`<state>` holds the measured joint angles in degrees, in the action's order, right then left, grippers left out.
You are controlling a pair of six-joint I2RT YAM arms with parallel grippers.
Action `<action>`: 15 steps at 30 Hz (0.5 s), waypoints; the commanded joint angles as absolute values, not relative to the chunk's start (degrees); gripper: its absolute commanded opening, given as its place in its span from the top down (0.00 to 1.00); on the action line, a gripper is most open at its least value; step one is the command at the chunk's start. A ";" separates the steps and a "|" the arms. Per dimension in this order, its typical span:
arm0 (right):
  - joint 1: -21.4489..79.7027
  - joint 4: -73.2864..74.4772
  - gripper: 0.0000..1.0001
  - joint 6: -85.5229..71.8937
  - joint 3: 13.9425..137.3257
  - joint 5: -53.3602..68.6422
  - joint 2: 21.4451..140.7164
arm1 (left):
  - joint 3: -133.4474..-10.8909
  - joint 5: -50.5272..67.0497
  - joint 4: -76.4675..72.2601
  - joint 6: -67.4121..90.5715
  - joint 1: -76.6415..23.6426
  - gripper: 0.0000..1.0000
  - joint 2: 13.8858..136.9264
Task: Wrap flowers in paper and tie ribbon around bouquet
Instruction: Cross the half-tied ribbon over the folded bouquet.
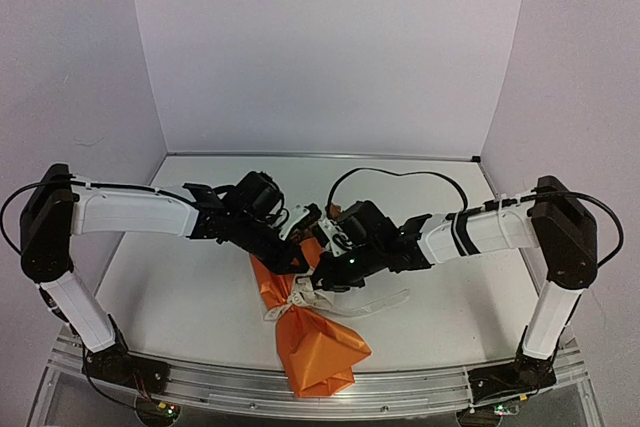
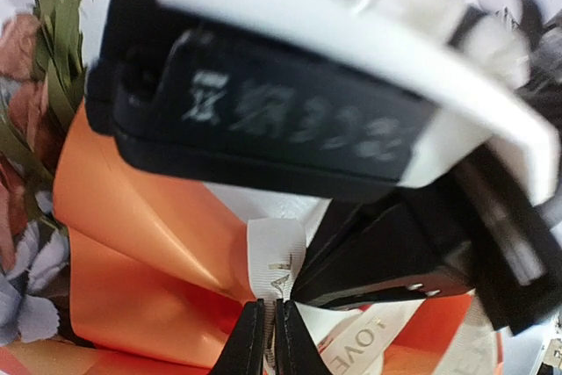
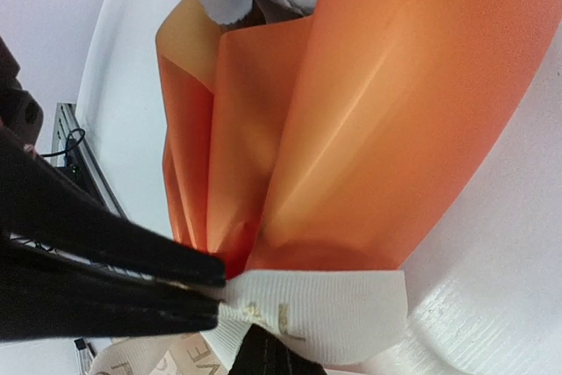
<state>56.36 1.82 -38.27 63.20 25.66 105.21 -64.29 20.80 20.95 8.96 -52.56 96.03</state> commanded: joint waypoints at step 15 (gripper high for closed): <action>56.57 -15.24 1.00 -45.17 60.35 23.47 106.20 | -59.43 24.34 11.63 13.78 -53.27 0.93 89.91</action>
<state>56.34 -7.04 -42.54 61.65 24.84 105.26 -60.04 22.77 14.51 11.86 -52.95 91.42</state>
